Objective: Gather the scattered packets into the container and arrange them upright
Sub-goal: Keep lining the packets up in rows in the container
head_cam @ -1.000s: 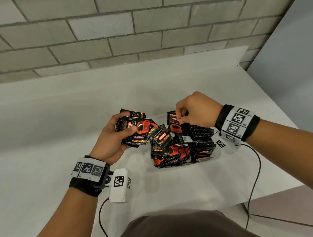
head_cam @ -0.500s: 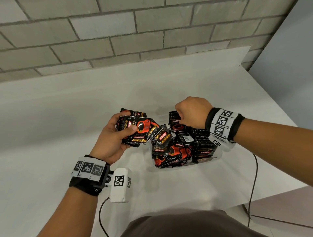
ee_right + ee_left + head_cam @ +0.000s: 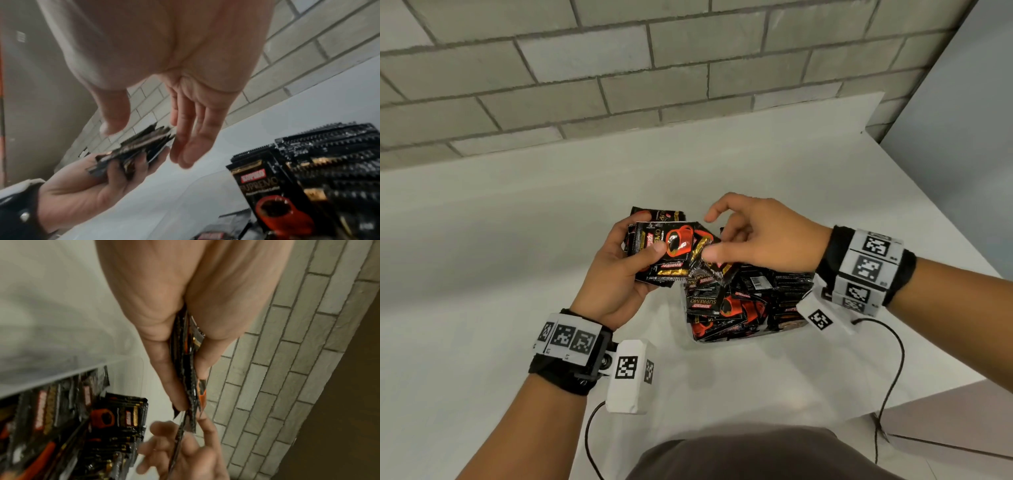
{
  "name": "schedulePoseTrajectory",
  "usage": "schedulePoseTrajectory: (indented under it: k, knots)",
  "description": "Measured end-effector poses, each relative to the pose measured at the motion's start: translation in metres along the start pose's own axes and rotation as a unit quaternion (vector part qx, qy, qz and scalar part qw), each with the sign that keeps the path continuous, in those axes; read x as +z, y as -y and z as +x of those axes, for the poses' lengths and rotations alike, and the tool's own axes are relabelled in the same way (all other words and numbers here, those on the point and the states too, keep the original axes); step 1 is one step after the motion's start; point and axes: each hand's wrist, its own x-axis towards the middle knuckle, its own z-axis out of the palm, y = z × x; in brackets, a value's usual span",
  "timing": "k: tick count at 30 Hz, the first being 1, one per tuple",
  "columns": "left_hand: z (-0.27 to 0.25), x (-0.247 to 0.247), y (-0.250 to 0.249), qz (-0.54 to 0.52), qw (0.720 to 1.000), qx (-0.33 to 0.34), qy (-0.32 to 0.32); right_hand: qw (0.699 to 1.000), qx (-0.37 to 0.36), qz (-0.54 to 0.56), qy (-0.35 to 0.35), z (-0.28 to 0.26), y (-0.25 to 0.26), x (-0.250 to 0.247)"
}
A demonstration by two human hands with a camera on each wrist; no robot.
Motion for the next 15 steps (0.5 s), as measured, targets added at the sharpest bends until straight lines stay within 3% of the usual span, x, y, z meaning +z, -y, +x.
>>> schedulePoseTrajectory:
  k: [3,8,10,12,15]
  knots:
    - [0.002,0.006,-0.001,-0.005,1.000,0.012,-0.005,0.997,0.015,0.072,0.036,-0.001,-0.005,0.004]
    - [0.001,-0.002,-0.003,0.015,0.999,0.019,-0.040,0.984,0.044,0.168,-0.035,0.002,-0.020,-0.009]
    - [-0.001,-0.008,-0.003,0.023,0.998,0.020,-0.054,0.991,0.039,0.120,-0.047,0.004,-0.027,-0.015]
    - [-0.002,-0.013,-0.002,0.028,0.997,0.017,-0.066,0.999,0.026,0.003,-0.046,0.006,-0.033,-0.022]
    - [-0.004,-0.019,-0.001,0.023,0.997,0.012,-0.071,0.987,-0.003,-0.158,-0.005,0.007,-0.032,-0.029]
